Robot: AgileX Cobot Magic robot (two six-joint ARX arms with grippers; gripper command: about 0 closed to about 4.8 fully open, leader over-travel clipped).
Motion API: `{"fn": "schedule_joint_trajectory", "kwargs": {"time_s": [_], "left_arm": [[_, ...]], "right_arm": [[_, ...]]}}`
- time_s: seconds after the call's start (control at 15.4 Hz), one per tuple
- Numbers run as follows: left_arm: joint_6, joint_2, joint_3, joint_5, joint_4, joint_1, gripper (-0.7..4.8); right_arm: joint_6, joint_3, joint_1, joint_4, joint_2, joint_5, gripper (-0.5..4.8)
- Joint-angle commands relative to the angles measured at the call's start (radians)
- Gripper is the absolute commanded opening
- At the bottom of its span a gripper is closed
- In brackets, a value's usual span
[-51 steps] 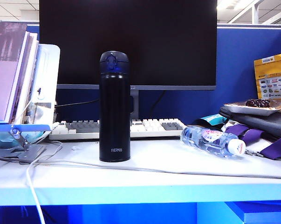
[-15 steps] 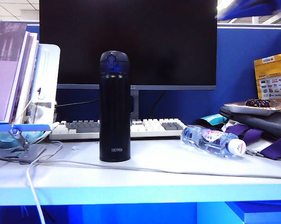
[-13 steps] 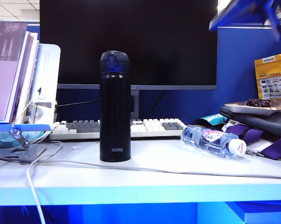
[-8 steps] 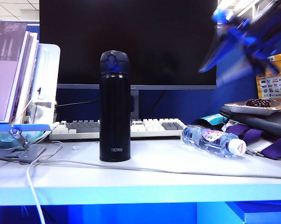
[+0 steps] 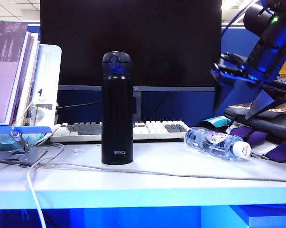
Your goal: Pick up the mineral water bottle and place it vertically to the right of the black thermos cup.
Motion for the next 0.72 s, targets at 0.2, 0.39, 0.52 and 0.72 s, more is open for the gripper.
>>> {"fn": "schedule_joint_trajectory", "kwargs": {"time_s": [0.2, 0.39, 0.52, 0.72], "left_arm": [[0.004, -0.003, 0.0, 0.002, -0.013, 0.0, -0.02], [0.004, -0.003, 0.0, 0.002, -0.013, 0.0, -0.03], [0.004, -0.003, 0.0, 0.002, -0.013, 0.0, -0.02], [0.004, -0.003, 0.0, 0.002, -0.013, 0.0, -0.02]], "right_arm": [[-0.066, 0.068, 0.014, -0.025, 0.092, 0.043, 4.79], [-0.086, 0.111, 0.018, -0.087, 0.154, 0.052, 4.79], [-0.11, 0.142, 0.018, -0.125, 0.198, 0.066, 4.79], [-0.136, 0.174, 0.026, -0.16, 0.251, 0.082, 4.79]]}}
